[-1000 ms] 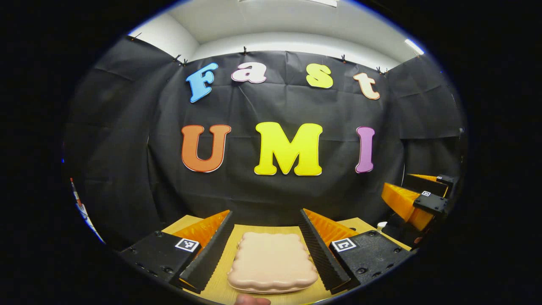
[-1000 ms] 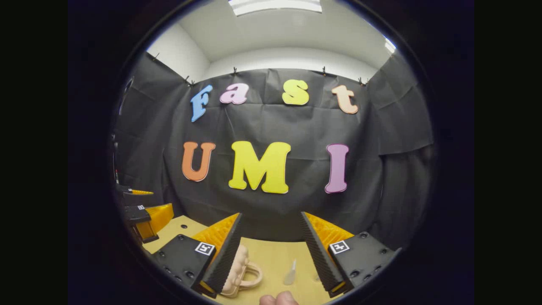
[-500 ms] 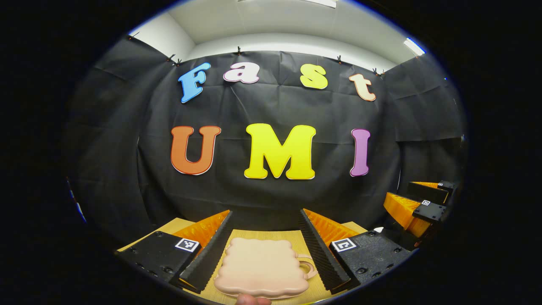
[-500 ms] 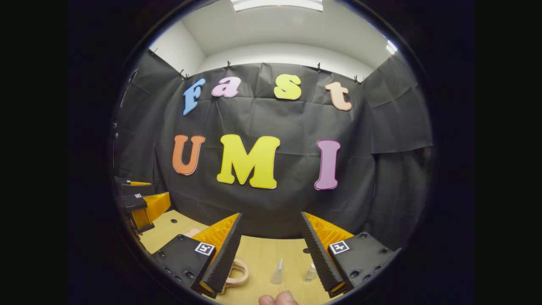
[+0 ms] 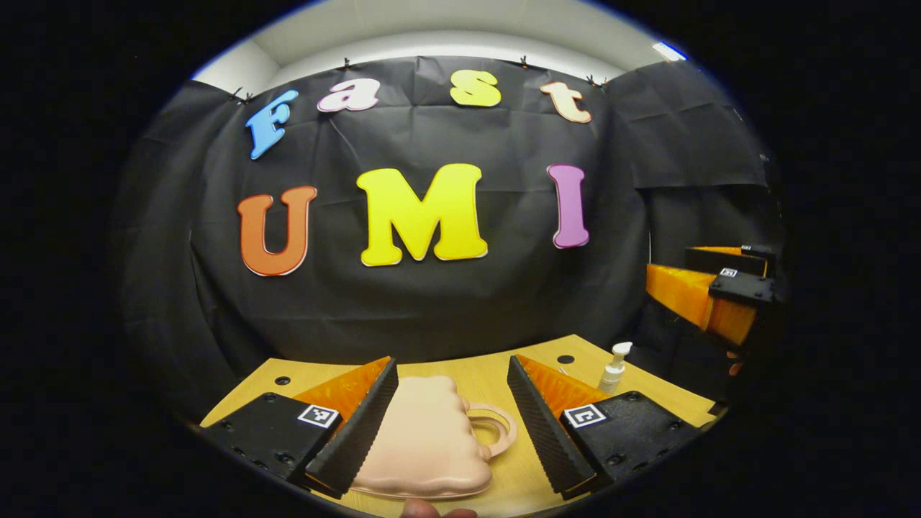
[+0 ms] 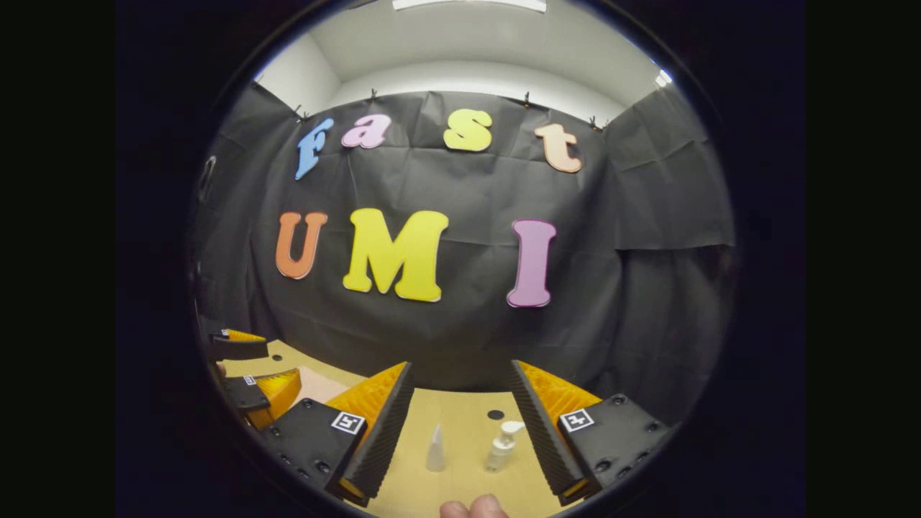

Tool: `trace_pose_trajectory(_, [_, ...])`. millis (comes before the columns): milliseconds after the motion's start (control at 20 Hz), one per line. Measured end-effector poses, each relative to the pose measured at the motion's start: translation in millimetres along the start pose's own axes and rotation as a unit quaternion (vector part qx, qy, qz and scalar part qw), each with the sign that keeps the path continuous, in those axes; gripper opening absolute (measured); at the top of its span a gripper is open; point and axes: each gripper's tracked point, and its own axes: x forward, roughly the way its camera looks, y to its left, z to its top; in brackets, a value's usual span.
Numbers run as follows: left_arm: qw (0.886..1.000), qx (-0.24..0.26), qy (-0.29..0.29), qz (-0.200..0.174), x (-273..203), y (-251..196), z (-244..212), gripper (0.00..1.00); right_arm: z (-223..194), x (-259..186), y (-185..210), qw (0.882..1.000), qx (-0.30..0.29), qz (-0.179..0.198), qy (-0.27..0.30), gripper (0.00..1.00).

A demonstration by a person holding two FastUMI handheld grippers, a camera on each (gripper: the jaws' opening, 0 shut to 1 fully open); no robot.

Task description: First open the suitcase, pack the skin care products into it, and then close the suitcase.

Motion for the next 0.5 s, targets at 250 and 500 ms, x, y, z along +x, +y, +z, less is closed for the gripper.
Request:
trace_pose_trajectory(250, [0.992,0.097,0.073,-0.034,32.0,-43.0,-58.4,0.98,-36.9,-7.0,-59.9,0.998,-0.004,-0.043,0.036,0.79])
trace_pose_trajectory(500, [0.961,0.228,0.150,-0.041,52.2,-65.1,-125.7,0.98,-77.7,-12.3,-111.9,0.994,0.002,-0.086,0.074,0.80])
